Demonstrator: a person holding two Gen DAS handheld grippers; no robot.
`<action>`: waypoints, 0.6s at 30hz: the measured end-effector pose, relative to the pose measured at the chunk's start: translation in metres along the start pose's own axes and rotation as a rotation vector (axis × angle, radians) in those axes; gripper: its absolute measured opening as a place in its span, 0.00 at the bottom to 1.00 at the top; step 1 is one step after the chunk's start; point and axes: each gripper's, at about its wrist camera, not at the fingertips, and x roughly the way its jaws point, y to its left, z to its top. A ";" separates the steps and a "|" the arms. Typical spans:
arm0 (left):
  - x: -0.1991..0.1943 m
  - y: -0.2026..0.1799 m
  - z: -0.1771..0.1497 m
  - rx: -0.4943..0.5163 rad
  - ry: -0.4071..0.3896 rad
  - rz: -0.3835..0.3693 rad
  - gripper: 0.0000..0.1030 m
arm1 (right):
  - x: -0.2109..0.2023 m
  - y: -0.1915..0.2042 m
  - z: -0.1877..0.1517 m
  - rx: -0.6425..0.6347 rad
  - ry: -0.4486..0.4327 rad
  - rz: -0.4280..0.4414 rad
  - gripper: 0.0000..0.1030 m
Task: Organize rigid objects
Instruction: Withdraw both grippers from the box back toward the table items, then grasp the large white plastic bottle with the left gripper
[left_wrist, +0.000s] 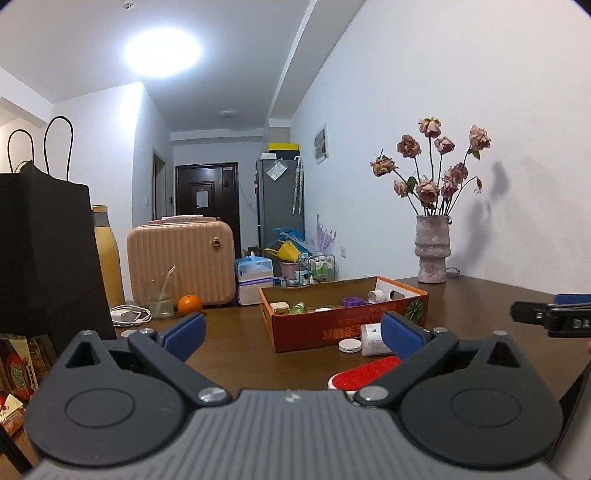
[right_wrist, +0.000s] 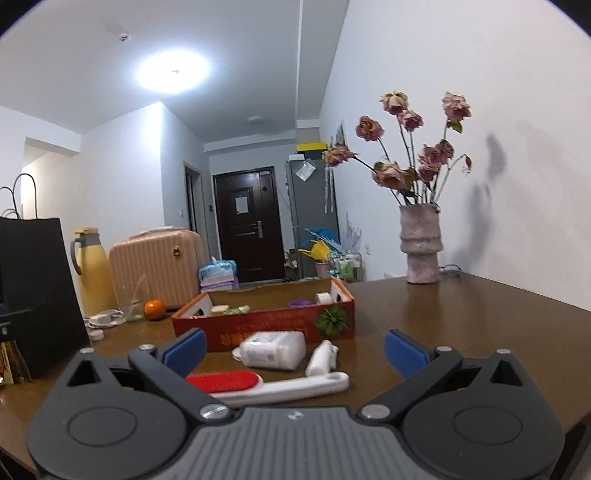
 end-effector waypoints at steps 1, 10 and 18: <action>0.002 -0.002 -0.002 -0.004 0.014 -0.006 1.00 | -0.001 -0.002 -0.002 -0.006 0.002 -0.006 1.00; 0.050 -0.021 -0.017 -0.011 0.158 -0.039 1.00 | 0.033 -0.014 -0.012 -0.041 0.105 -0.049 1.00; 0.124 -0.016 -0.011 -0.011 0.235 -0.114 1.00 | 0.091 -0.026 -0.010 -0.023 0.199 -0.025 0.96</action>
